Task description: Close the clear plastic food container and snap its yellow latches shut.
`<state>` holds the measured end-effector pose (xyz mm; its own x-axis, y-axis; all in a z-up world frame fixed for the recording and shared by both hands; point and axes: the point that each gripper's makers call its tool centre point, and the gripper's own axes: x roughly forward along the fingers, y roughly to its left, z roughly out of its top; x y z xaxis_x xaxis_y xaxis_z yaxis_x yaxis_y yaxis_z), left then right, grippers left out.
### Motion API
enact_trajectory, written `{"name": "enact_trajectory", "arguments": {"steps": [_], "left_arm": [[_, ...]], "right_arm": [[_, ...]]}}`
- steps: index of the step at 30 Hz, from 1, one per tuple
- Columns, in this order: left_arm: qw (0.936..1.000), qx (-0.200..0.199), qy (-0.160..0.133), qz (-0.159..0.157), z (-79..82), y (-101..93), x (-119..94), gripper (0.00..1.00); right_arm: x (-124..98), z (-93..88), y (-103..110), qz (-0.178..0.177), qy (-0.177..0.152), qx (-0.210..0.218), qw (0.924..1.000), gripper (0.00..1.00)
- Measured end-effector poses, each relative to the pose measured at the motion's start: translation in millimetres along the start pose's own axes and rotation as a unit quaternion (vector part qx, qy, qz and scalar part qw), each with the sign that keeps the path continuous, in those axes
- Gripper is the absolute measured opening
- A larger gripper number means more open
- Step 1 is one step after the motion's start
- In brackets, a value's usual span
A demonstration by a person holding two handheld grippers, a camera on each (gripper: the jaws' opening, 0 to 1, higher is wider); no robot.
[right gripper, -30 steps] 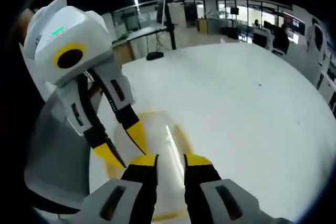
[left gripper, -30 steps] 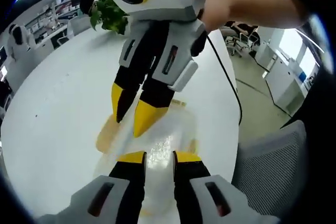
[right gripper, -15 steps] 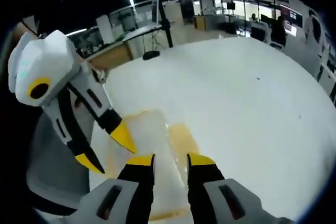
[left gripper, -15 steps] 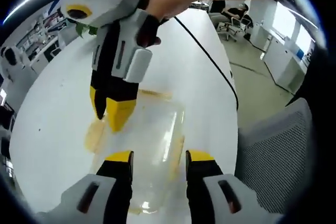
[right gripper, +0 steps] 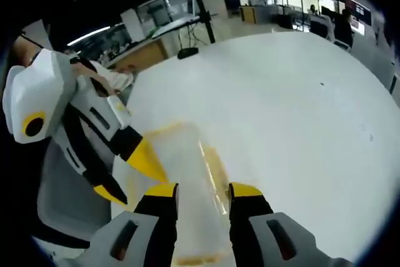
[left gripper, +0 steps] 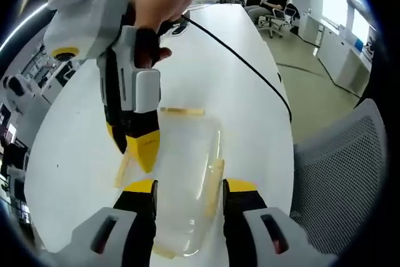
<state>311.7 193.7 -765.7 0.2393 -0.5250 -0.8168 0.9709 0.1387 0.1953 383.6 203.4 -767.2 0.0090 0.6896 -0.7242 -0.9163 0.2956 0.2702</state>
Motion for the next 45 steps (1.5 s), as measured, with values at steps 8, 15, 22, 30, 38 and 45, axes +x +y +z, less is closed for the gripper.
{"name": "enact_trajectory", "arguments": {"steps": [8,15,22,30,38,45], "left_arm": [[0.9998,0.022,0.0,-0.002,-0.7,-0.7,0.5,0.42],[0.999,0.044,-0.008,-0.001,-0.2,-1.5,2.7,0.43],[0.999,0.042,-0.014,-0.002,0.1,-1.9,3.7,0.42],[0.9984,0.055,-0.006,0.008,-0.4,-4.1,5.5,0.41],[0.9984,0.056,-0.001,0.01,-0.4,-3.1,6.0,0.4],[0.9979,0.063,0.003,0.011,0.1,-1.8,5.8,0.39]], "right_arm": [[7.3,3.8,0.8,0.028,0.021,0.02,0.9992,0.3],[8.7,0.8,1.3,0.044,0.036,0.03,0.9979,0.3],[9.8,-0.8,1.9,0.058,0.047,0.035,0.9966,0.29],[9.9,-1.8,3.5,0.064,0.054,0.031,0.996,0.28],[9.9,-2.5,2.7,0.072,0.067,0.03,0.9947,0.27],[10.1,-2.6,3.6,0.075,0.076,0.036,0.9937,0.26]]}}
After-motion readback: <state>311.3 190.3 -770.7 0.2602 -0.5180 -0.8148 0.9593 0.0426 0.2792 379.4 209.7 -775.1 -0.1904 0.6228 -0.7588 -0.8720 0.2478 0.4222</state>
